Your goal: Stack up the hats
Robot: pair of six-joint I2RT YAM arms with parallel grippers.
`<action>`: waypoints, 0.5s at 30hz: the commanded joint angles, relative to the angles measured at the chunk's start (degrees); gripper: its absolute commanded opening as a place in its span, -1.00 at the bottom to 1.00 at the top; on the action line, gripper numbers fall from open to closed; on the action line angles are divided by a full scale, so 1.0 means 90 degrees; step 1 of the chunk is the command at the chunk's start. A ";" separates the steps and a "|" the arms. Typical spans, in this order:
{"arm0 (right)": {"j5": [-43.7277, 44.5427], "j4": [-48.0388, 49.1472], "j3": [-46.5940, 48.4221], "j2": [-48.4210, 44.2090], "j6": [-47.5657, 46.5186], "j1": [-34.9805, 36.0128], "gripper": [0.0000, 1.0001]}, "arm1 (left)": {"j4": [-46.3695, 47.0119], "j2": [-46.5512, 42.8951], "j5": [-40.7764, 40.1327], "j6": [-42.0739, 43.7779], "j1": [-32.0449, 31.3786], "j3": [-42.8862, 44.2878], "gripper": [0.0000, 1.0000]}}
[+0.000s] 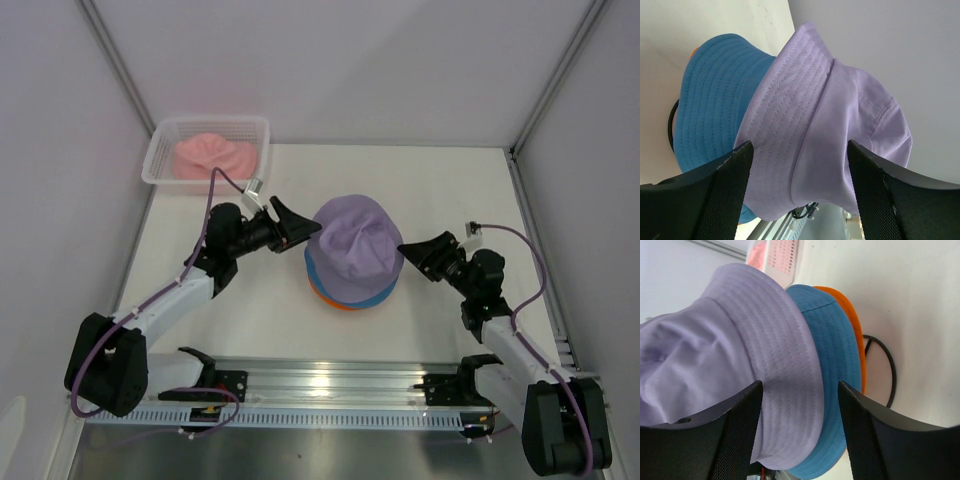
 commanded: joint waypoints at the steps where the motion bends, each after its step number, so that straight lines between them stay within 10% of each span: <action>1: -0.0096 0.1002 -0.0123 -0.0155 0.0350 0.0035 0.31 | 0.0104 -0.0053 -0.0065 0.0114 0.0029 -0.0030 0.57; 15: 0.0070 0.1170 -0.0163 0.0274 0.0214 0.0444 0.23 | -0.0073 -0.0024 -0.0027 0.0213 0.0020 -0.0020 0.56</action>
